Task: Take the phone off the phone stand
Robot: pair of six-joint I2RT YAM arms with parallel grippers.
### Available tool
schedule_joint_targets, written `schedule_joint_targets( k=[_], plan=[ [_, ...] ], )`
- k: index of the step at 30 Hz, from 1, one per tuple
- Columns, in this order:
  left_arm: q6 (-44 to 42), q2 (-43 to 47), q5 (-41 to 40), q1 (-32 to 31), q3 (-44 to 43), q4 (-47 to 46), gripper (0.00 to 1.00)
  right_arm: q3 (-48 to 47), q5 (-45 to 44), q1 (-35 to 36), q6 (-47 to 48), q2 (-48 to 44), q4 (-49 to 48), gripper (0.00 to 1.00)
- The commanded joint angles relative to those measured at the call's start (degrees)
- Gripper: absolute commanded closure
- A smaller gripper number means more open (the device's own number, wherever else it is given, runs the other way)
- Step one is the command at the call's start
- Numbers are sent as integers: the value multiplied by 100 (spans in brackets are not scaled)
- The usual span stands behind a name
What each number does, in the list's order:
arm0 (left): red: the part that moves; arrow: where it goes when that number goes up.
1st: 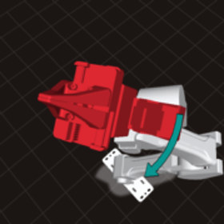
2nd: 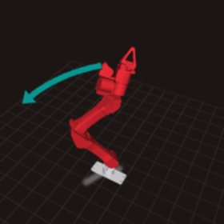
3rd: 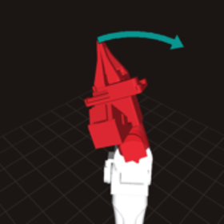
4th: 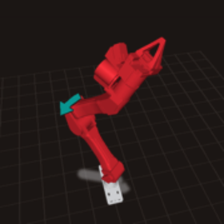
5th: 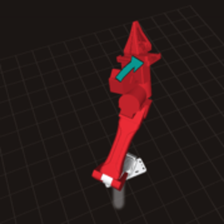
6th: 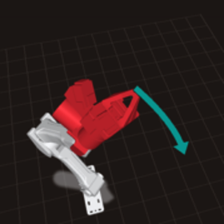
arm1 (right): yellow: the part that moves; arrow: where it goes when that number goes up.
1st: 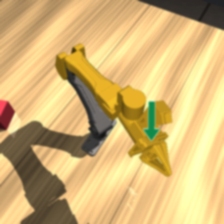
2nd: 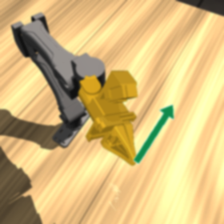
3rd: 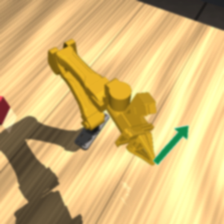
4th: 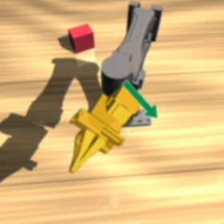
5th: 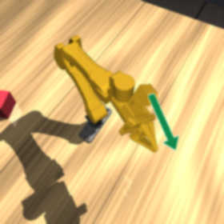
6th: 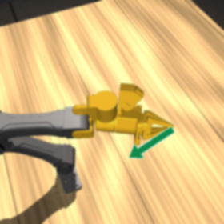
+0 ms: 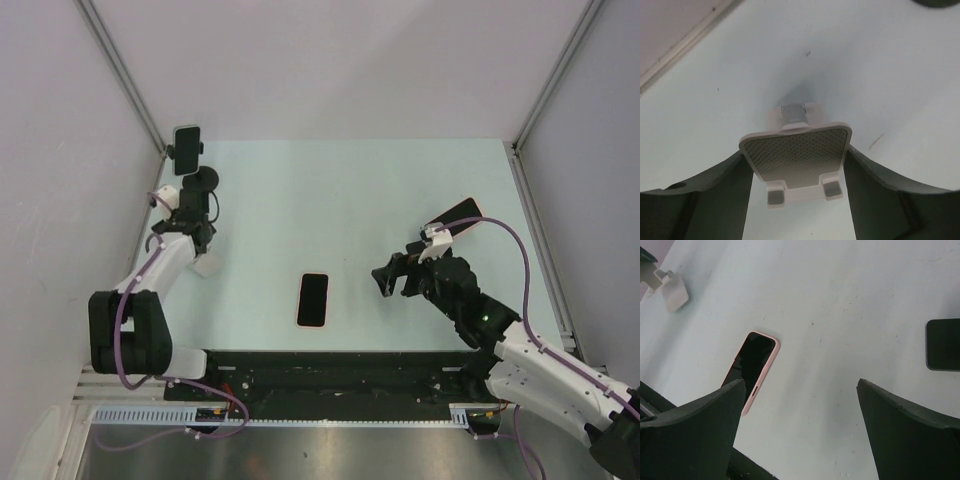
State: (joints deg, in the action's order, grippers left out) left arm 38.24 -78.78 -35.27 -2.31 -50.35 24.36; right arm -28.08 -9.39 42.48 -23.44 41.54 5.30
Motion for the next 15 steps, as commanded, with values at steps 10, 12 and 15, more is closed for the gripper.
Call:
schedule_joint_targets(
  k=[10,12,15],
  plan=[
    [-1864,-2034,828,1451,-2496,-784,77,-31,16,-152,173,-409,-64,1],
    [-2056,-2359,890,1487,-2664,-801,77,-49,-10,-170,182,-471,-38,1],
    [-2180,-2598,1048,1496,-2884,-819,75,-49,-98,-205,191,-550,-29,2]
  ],
)
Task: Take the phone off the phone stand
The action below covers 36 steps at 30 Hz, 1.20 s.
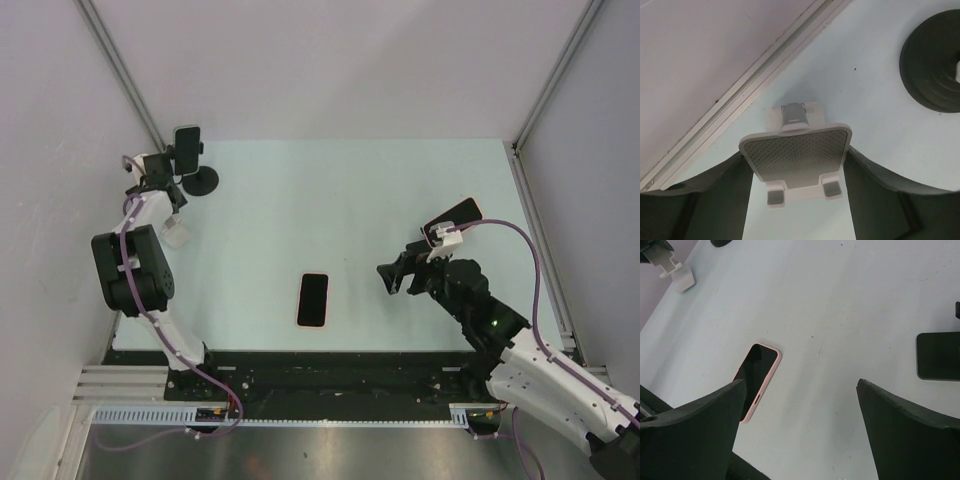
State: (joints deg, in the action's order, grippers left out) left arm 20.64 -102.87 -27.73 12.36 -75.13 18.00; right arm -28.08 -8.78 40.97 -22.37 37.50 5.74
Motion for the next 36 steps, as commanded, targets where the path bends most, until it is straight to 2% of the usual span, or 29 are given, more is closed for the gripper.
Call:
schedule_joint_targets(
  k=[1,5,6,8,9,12,19,26,31,36],
  plan=[
    [-421,-224,381,30,-414,-191,74,-49,-186,-63,75,-146,-64,2],
    [-342,-251,540,38,-318,-235,63,-58,-177,-124,57,-102,-108,2],
    [-342,-251,558,38,-309,-235,50,-58,-168,-124,49,-93,-125,2],
    [-333,-208,540,38,-239,-235,37,-58,-151,-133,40,-93,-134,2],
    [-333,-181,558,38,-204,-235,21,-66,-151,-133,31,-111,-126,2],
    [-263,47,558,38,-81,-236,1,-93,-212,-159,5,-198,-56,2],
    [-78,1118,531,21,481,-227,0,-523,-177,-458,-127,-146,410,0],
    [-95,2692,760,-365,1070,-227,0,-1445,-195,-1248,-127,214,1586,0],
    [-447,3955,1145,-1182,1395,-218,0,-1833,-116,-2390,-214,451,2098,0],
    [-1070,4792,1716,-2262,1800,-227,0,-1877,1121,-3954,-671,960,2011,1]
  ],
)
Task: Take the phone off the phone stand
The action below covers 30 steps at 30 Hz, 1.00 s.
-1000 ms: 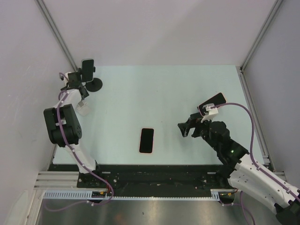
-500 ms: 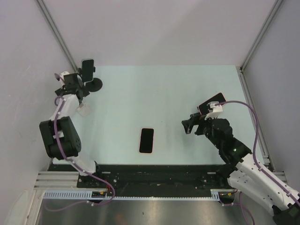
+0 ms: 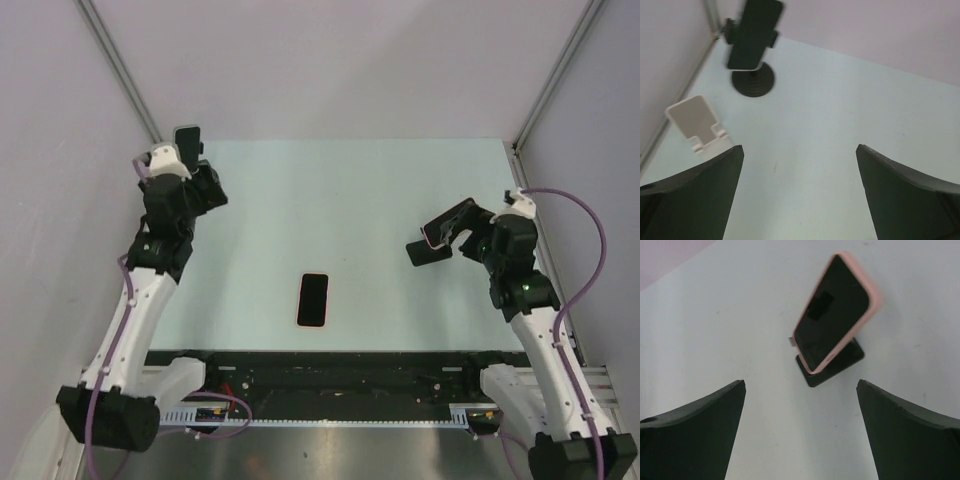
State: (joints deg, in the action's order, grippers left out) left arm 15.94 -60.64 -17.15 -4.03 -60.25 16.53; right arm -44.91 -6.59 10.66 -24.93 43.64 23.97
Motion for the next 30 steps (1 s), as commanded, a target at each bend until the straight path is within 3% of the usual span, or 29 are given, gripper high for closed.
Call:
schedule_joint_targets(
  k=[1,7,11,21,30],
  plan=[
    [-671,815,834,-756,512,-80,0,-185,1183,-1316,-608,425,109,1],
    [-1233,1563,1880,-1608,1312,-141,0,104,1974,-2277,-1224,935,-962,2],
    [-1462,1933,2145,-1917,1814,-326,0,578,2609,-2830,-1567,1138,-2306,8],
    [-1489,2259,2356,-2066,1938,-432,0,1133,3286,-3140,-1058,1524,-3626,32],
    [-1463,2224,2488,-2093,1964,-467,0,1379,3770,-3131,-1058,2210,-4558,39]
  ],
)
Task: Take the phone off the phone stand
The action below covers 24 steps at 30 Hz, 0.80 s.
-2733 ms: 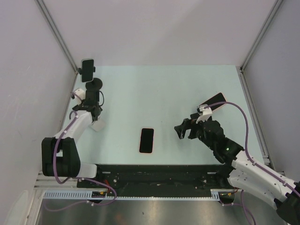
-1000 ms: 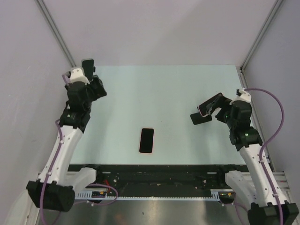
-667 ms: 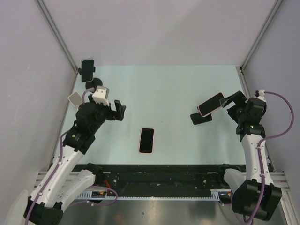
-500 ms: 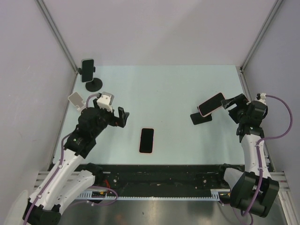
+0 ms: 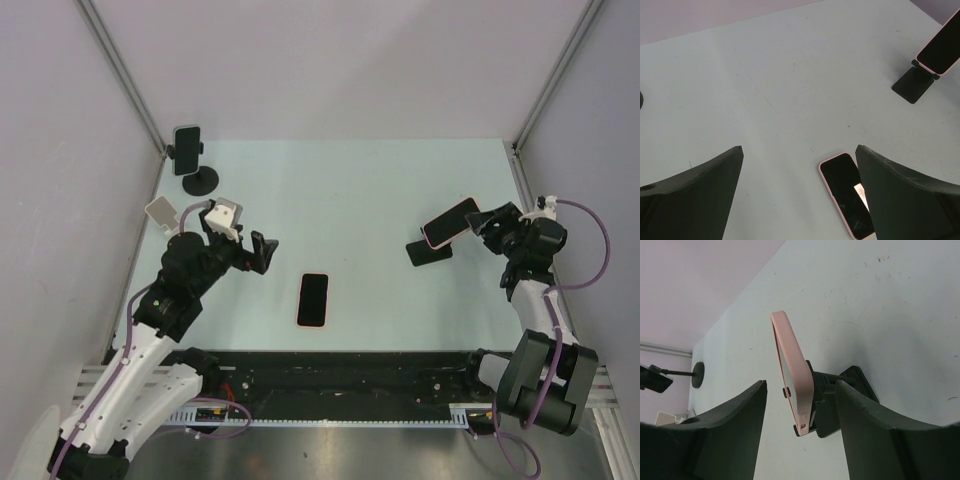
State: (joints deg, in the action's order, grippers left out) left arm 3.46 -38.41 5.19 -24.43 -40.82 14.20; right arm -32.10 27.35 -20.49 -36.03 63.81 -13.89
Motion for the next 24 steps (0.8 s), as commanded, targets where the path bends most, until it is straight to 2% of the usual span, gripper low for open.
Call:
schedule_joint_targets(
  k=[1,5,10,11,15,17,24],
  plan=[
    [-188,-8,272,-54,21,-233,0,116,385,-25,52,237,-886,39],
    [-171,-78,307,-97,30,-251,0,221,534,-43,96,342,-1212,45],
    [-179,-123,342,-133,48,-268,0,248,578,-60,254,264,-1292,69],
    [-171,-131,342,-133,48,-260,0,239,578,-69,263,229,-1292,77],
    [-171,-158,377,-150,48,-268,0,230,613,-69,369,-9,-1327,95],
    [-162,-166,421,-150,48,-277,0,230,648,-69,395,-157,-1353,100],
    [-144,-193,544,-159,39,-286,0,73,605,80,562,-754,-1223,100]
  ],
)
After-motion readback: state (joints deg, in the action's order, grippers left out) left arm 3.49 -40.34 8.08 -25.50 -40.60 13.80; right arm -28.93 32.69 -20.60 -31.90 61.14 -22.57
